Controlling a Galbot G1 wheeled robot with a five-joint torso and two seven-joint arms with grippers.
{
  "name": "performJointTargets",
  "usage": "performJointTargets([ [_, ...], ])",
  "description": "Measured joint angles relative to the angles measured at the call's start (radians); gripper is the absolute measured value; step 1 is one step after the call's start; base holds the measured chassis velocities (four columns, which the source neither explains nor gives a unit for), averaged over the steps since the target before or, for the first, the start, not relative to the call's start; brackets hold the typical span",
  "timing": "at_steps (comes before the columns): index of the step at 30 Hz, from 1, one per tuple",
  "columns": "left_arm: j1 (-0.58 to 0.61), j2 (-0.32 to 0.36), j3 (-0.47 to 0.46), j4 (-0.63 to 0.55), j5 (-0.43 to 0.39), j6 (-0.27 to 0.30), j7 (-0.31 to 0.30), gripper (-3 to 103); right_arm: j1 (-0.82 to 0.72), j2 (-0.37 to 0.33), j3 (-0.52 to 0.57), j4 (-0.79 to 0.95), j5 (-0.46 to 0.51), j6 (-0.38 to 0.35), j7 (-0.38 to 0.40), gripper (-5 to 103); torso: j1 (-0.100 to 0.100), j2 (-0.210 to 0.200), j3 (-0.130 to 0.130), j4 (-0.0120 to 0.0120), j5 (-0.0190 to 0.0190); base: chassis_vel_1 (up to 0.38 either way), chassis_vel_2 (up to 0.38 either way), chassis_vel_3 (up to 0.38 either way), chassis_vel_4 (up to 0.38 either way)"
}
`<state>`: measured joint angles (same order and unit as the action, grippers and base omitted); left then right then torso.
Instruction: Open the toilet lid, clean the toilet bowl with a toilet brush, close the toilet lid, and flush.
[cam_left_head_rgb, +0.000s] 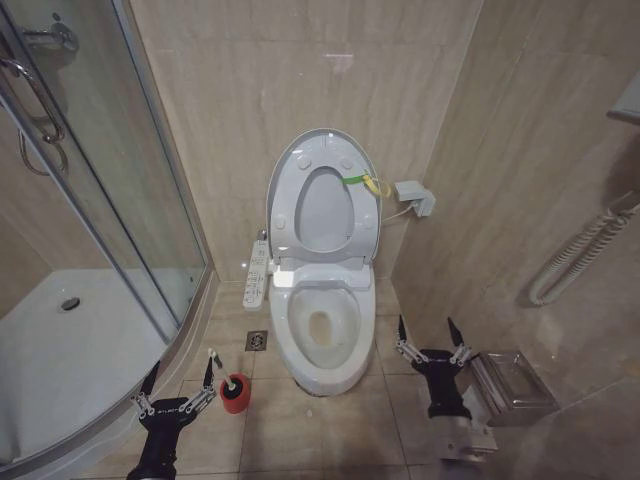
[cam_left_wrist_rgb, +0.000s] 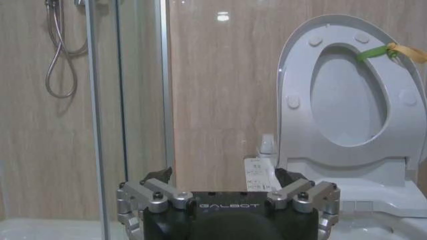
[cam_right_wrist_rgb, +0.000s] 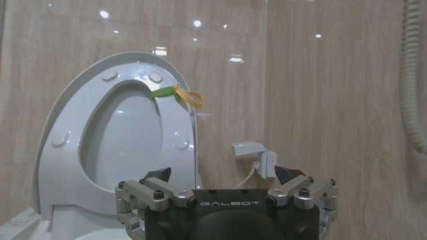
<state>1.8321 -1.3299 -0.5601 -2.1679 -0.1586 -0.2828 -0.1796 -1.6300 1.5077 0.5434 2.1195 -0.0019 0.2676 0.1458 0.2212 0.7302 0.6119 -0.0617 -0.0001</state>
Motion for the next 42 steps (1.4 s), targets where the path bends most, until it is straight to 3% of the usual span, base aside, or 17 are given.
performJointTargets([
  [13,0.000,0.000,0.000,0.000,0.000,0.000,0.000,100,0.051,-0.018,-0.013,-0.017,0.002,-0.019,-0.005,100,0.000,0.000,0.000,0.0000,0.0000,0.000,0.000,0.000,0.000],
  [34,0.000,0.000,0.000,0.000,0.000,0.000,0.000,100,0.342,-0.099,-0.010,-0.205,0.107,-0.074,-0.004,100,0.000,0.000,0.000,0.0001,0.0002,0.000,0.000,0.000,0.000],
  [42,0.000,0.000,0.000,0.000,0.000,0.000,0.000,100,0.378,-0.122,0.001,-0.240,0.124,-0.076,0.014,100,0.000,0.000,0.000,0.0000,0.0002,0.000,0.000,0.000,0.000],
])
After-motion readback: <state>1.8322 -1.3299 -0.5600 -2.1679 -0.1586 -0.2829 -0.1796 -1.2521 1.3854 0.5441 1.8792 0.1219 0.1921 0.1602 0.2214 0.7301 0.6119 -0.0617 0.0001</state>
